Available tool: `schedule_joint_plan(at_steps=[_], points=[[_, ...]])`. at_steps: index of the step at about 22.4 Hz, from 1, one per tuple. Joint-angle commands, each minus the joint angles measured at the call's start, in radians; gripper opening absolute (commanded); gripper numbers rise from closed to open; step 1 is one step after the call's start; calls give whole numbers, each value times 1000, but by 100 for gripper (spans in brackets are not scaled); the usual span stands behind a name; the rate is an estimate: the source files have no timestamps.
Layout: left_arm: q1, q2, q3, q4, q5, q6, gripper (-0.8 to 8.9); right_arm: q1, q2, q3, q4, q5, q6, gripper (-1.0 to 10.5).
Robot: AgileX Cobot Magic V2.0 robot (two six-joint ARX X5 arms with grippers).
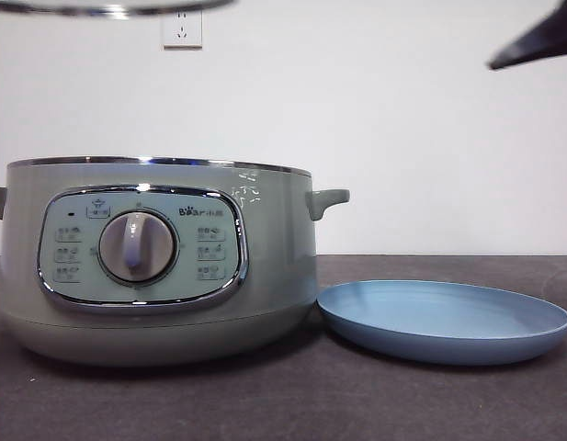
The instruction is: Take the pumpkin out from the steamer,put the pumpkin in the blue plate,close the lid
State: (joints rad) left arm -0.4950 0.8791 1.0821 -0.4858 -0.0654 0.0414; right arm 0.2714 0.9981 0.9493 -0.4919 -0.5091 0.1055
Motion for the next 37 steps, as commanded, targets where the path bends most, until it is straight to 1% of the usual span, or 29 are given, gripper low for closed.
schedule_joint_plan(at_steps=[1, 4, 8, 12, 14, 15, 16, 18, 21, 23, 27, 31, 37], points=[[-3, -57, 6, 11, -54, 4, -9, 77, 65, 68, 8, 32, -25, 604], [-3, -99, 6, -30, -114, 4, -9, 164, 150, 154, -14, 80, -48, 604], [-3, -153, 6, -80, -193, 4, -9, 272, 276, 282, -55, 176, -95, 604], [-3, -199, 6, -117, -278, 4, -9, 360, 414, 422, -123, 208, -139, 603], [-3, -222, 6, -134, -323, 5, -9, 396, 491, 508, -180, 223, -142, 603], [-3, -230, 6, -140, -339, 5, -9, 410, 527, 551, -217, 231, -148, 604], [-3, -245, 6, -151, -364, 6, -9, 431, 594, 631, -285, 240, -164, 604], [-3, -265, 6, -165, -389, 9, -9, 475, 703, 748, -352, 288, -211, 604], [-2, -269, 24, -204, -413, 11, -9, 531, 829, 841, -354, 363, -243, 604], [-2, -269, 35, -212, -414, 12, -9, 557, 897, 867, -352, 390, -270, 604], [-2, -269, 37, -224, -413, 11, -9, 595, 993, 872, -331, 389, -306, 603], [-2, -269, 37, -228, -412, 11, -9, 597, 1053, 872, -307, 389, -324, 602], [-2, -269, 37, -235, -404, 11, -9, 596, 1104, 872, -306, 388, -332, 593]])
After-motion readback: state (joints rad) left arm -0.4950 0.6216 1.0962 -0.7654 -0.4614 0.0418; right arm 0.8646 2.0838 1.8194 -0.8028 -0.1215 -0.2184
